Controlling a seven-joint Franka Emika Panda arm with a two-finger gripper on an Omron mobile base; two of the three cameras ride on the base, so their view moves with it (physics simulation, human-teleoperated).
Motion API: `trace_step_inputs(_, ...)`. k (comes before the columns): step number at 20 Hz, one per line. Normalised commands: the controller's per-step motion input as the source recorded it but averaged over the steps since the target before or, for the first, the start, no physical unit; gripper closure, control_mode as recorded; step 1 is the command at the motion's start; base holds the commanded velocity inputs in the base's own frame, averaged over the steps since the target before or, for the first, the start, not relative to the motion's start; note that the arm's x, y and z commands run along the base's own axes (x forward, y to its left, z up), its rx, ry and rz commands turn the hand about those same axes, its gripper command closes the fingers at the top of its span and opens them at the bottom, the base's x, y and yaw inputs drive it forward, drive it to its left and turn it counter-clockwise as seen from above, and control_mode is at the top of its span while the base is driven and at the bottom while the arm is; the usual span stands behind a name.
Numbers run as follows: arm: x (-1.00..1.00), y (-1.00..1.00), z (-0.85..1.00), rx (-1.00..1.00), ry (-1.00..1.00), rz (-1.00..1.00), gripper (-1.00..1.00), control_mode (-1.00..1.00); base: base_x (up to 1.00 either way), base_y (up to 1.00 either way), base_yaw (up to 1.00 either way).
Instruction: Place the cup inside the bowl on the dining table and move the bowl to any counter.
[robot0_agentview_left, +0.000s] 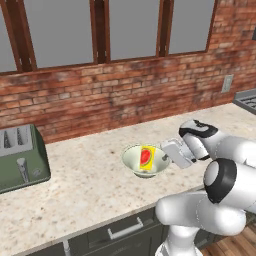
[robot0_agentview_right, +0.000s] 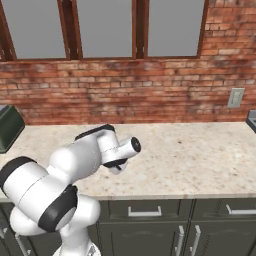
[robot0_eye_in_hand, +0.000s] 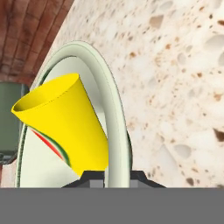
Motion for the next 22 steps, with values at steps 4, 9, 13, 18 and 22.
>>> trace_step_inputs(4,0.16,0.08,-0.25,-0.01,0.00,0.00,1.00,-1.00,0.00,0.00,0.00)
trace_step_inputs(9,0.13,0.09,-0.23,-0.01,0.00,0.00,1.00,-1.00,0.00,0.00,0.00)
trace_step_inputs(13,0.05,0.07,-0.15,-0.01,0.00,0.00,1.00,-1.00,0.00,0.00,0.00)
trace_step_inputs(18,0.00,0.05,0.00,0.00,0.00,0.00,1.00,-1.00,0.00,0.00,0.00)
trace_step_inputs(22,0.00,0.01,0.00,0.00,0.00,0.00,-1.00,-1.00,0.00,0.00,0.00)
